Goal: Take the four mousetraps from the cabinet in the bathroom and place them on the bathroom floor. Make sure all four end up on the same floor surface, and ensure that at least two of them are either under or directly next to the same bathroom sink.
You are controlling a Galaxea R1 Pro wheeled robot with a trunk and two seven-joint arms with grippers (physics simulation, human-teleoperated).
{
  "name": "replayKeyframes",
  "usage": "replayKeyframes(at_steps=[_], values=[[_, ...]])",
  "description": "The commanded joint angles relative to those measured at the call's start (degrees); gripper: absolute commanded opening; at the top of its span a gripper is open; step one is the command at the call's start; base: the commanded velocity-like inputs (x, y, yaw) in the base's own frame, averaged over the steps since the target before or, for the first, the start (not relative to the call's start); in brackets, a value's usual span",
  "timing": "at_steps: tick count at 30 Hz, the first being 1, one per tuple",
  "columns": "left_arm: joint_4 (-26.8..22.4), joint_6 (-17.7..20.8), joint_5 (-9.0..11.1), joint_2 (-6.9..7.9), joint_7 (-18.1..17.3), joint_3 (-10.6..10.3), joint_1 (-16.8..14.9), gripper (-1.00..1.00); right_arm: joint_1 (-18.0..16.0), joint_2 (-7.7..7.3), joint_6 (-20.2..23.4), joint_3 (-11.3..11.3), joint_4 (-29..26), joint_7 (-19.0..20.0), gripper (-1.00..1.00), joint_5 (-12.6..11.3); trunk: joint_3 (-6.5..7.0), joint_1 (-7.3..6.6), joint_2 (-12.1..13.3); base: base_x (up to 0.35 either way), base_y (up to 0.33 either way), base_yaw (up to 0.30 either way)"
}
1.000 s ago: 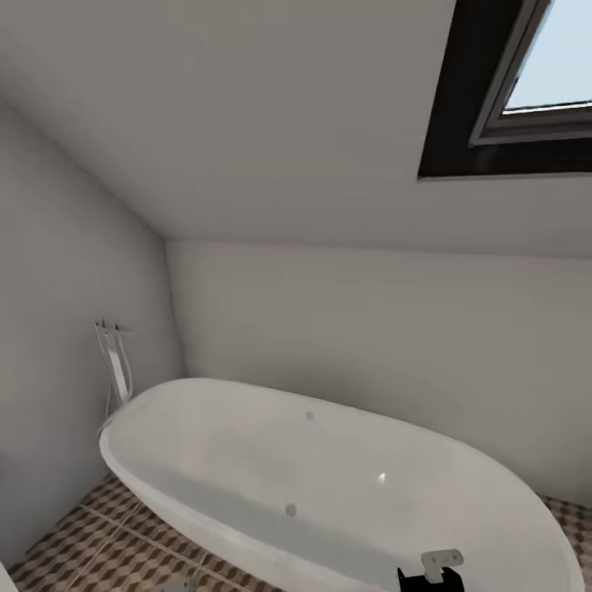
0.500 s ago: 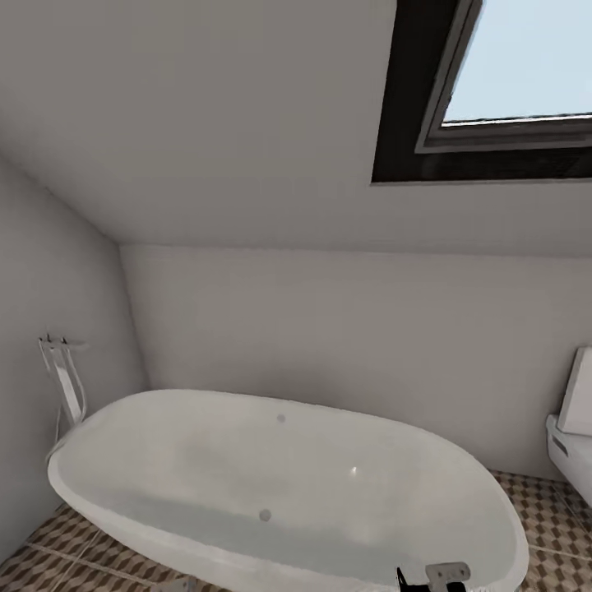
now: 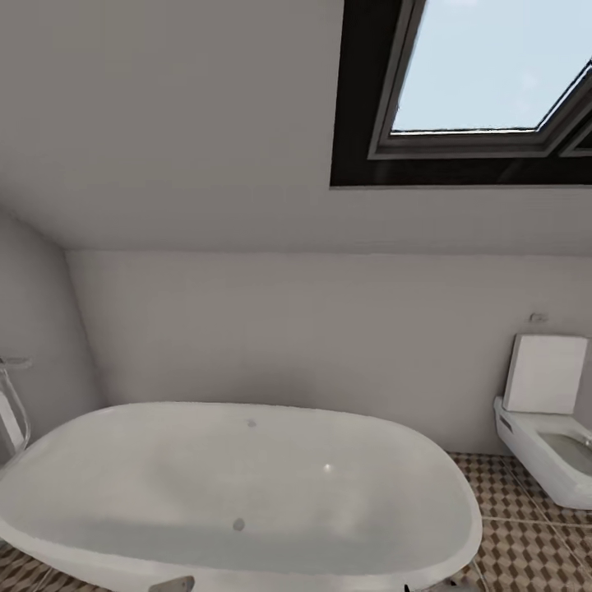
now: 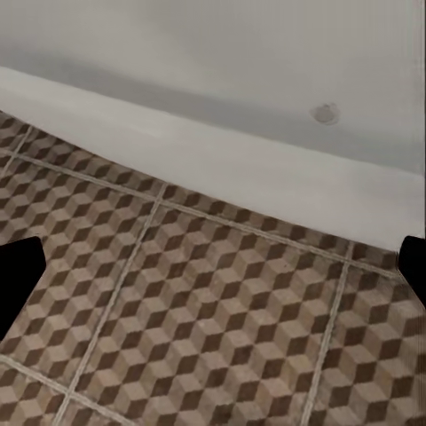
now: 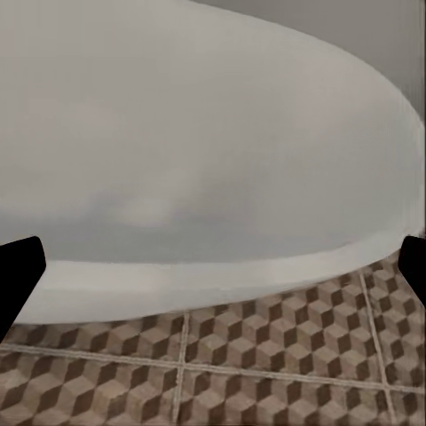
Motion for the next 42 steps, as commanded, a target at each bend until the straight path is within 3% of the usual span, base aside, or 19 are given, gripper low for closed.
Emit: replayKeyframes(at_steps=[1, 17, 27, 42], values=[[0.23, -0.34, 0.35, -0.04, 0.11, -0.49, -0.06, 1.0, -0.08, -0.02, -0.28, -0.15, 0.26, -0.75, 1.0, 0.62, 0.01, 0.03, -0.05, 0.0, 0.0, -0.272], [0.23, -0.81, 0.35, 0.05, 0.11, -0.49, 0.44, 1.0, -0.02, -0.03, -0.92, -0.14, 0.29, -4.2, 1.0, 0.62, 0.6, 0.03, -0.05, 0.0, 0.0, -0.262], [0.23, -7.06, 0.35, 0.13, 0.89, -0.49, 1.99, 1.0, 0.06, -0.08, -0.75, -0.14, 0.25, -4.26, 1.0, 0.67, 1.03, 0.03, -0.05, 0.0, 0.0, -0.26], [0.23, -7.89, 0.35, -0.2, 0.77, -0.49, 2.43, 1.0, 0.07, 0.0, -0.23, -0.05, 0.24, -4.12, 1.0, 0.7, 1.58, 0.03, -0.05, 0.0, 0.0, -0.259]])
